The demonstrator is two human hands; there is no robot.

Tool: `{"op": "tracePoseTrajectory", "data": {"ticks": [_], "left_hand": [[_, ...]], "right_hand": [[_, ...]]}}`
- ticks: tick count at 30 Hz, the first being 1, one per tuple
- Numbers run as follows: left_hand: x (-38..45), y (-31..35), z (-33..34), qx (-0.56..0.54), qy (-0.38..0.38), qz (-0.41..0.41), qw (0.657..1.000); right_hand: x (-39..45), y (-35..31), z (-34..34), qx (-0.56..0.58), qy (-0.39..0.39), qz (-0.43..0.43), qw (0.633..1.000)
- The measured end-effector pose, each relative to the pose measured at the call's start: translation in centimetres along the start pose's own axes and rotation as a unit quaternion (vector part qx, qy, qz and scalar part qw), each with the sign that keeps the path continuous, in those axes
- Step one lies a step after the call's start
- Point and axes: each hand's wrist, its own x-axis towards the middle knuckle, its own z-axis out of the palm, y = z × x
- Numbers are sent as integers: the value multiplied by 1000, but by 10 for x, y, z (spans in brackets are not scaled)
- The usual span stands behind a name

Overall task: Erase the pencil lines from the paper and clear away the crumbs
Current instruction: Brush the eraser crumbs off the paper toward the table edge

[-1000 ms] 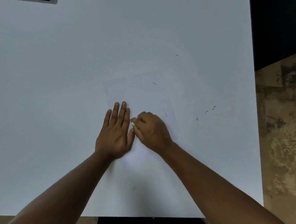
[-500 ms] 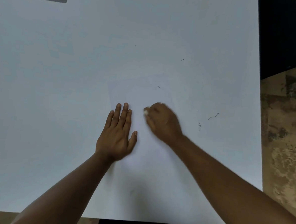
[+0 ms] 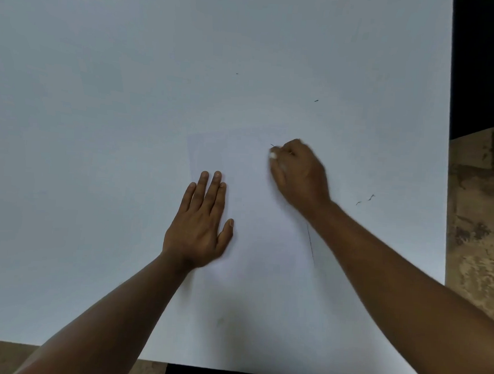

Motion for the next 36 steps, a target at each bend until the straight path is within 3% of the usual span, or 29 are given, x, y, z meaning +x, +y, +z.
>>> {"op": "tracePoseTrajectory", "data": {"ticks": [4,7,9,12,14,17,20,24,28,32,36], "left_hand": [[0,-1,0,-7,5,2,1000],[0,-1,0,-7,8,2,1000],[1,-1,0,-3,11,3,1000],[-1,0,1,-4,7,3,1000],[-1,0,1,-3,7,4,1000],[-1,-1,1,-4,13,4,1000],[-1,0,1,-4,16,4,1000],[0,-2,1,-8,19,9,1000],[-1,-2,3,-10,12,9,1000],[-1,-3,4,-19,12,3,1000],[-2,-3,5,-25,12,7,1000]], "right_hand": [[-26,-46,29,38,-67,-139,987],[-19,-41,36,11,-55,-167,984],[0,-27,34,-40,-6,-121,992],[32,5,20,-101,29,19,994],[40,27,7,-95,40,88,991],[30,35,-7,-48,72,110,990],[5,6,4,-30,59,64,996],[-50,-46,23,35,-44,-74,996],[-79,-48,25,9,-85,-104,991],[-58,-5,6,-68,34,46,996],[-63,20,-24,-29,62,162,984]]}}
